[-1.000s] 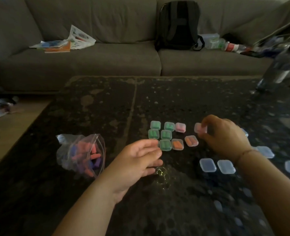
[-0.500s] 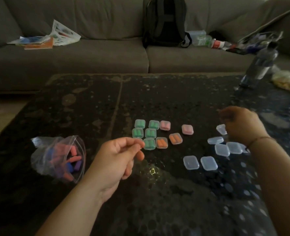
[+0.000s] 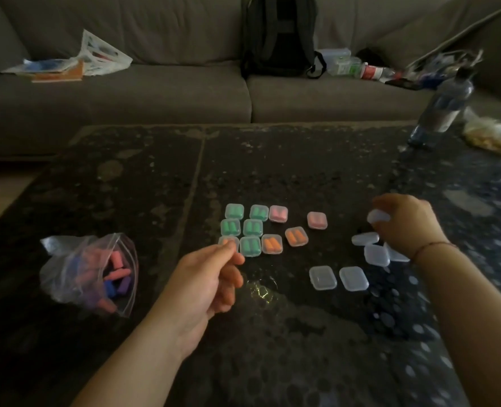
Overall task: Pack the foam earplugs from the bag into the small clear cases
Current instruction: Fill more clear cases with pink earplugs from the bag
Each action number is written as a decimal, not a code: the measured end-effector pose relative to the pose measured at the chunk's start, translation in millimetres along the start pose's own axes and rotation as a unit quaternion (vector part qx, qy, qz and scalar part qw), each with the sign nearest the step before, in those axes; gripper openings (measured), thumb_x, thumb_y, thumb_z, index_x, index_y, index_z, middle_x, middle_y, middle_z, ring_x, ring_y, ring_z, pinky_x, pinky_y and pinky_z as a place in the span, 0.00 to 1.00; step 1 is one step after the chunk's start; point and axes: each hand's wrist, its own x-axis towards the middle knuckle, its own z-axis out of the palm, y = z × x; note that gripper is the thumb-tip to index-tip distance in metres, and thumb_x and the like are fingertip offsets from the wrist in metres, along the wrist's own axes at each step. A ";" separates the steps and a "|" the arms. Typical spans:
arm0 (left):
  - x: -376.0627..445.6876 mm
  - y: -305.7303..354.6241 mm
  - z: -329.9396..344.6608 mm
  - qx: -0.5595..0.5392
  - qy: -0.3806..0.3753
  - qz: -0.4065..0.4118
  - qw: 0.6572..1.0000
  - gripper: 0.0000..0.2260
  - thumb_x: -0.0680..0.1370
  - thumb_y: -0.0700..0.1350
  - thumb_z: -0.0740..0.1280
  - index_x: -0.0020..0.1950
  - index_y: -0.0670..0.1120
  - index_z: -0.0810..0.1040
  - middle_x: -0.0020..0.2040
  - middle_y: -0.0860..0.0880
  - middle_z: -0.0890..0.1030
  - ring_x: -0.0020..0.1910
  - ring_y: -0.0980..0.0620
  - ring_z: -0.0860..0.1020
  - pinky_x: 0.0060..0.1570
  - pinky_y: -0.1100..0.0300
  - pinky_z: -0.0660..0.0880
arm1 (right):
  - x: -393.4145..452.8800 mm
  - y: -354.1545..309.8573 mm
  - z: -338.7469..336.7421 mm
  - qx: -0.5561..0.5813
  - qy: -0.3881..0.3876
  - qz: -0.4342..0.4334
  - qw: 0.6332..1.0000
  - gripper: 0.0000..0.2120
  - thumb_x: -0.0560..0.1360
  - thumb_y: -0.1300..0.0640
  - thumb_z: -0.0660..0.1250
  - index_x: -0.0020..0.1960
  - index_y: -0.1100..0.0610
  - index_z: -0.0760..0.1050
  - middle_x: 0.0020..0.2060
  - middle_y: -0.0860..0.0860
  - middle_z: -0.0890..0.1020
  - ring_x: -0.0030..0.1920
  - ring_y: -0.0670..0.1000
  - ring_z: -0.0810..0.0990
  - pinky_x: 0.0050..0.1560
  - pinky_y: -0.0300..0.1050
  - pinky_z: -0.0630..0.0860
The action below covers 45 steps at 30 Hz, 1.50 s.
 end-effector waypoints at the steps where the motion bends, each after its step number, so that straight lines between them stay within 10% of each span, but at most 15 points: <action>1: -0.7 -0.6 1.8 0.000 -0.009 -0.002 1.000 0.15 0.83 0.52 0.64 0.45 0.43 0.82 0.30 0.48 0.79 0.26 0.55 0.74 0.28 0.61 0.67 | -8.5 -11.4 -6.1 0.004 0.021 -0.037 0.999 0.15 0.77 0.56 0.66 0.64 0.50 0.75 0.58 0.55 0.79 0.55 0.55 0.78 0.51 0.47 0.74; 6: -4.6 1.0 7.3 -0.044 -0.106 -0.030 0.993 0.27 0.83 0.62 0.53 0.56 0.43 0.83 0.46 0.42 0.88 0.38 0.48 0.85 0.38 0.56 0.78 | -90.9 -92.8 -20.0 0.157 -0.027 -0.398 0.904 0.18 0.75 0.59 0.71 0.60 0.43 0.75 0.51 0.39 0.80 0.52 0.36 0.79 0.53 0.30 0.73; 10: -7.7 1.2 -0.4 -0.106 -0.174 0.003 0.979 0.28 0.83 0.61 0.52 0.50 0.49 0.88 0.48 0.42 0.87 0.42 0.48 0.86 0.41 0.55 0.80 | -124.3 -117.1 -2.0 0.200 -0.089 -0.497 0.840 0.19 0.73 0.65 0.71 0.62 0.53 0.78 0.52 0.37 0.79 0.53 0.30 0.76 0.51 0.23 0.69; 29: -19.4 -0.7 -28.6 -0.246 -0.154 0.073 0.954 0.14 0.81 0.42 0.62 0.57 0.40 0.86 0.59 0.39 0.85 0.57 0.46 0.85 0.51 0.57 0.83 | -142.1 -132.6 18.3 0.138 0.073 -0.514 0.843 0.07 0.74 0.53 0.69 0.43 0.56 0.81 0.45 0.48 0.83 0.45 0.48 0.83 0.42 0.48 0.81; 35: -22.4 -8.1 -37.1 -0.230 -0.141 0.075 0.960 0.15 0.78 0.43 0.65 0.61 0.39 0.82 0.59 0.41 0.85 0.57 0.47 0.85 0.52 0.58 0.83 | -152.7 -141.6 21.7 0.122 0.072 -0.478 0.867 0.06 0.72 0.51 0.70 0.42 0.53 0.82 0.38 0.45 0.84 0.38 0.43 0.82 0.47 0.27 0.71; 45: -38.4 -22.0 -82.2 -0.157 -0.266 0.002 0.951 0.14 0.82 0.42 0.61 0.59 0.50 0.86 0.59 0.44 0.85 0.56 0.47 0.84 0.55 0.56 0.77 | -168.0 -161.4 32.5 0.251 -0.052 -0.385 0.886 0.04 0.72 0.49 0.67 0.46 0.44 0.77 0.41 0.38 0.81 0.47 0.37 0.80 0.48 0.29 0.76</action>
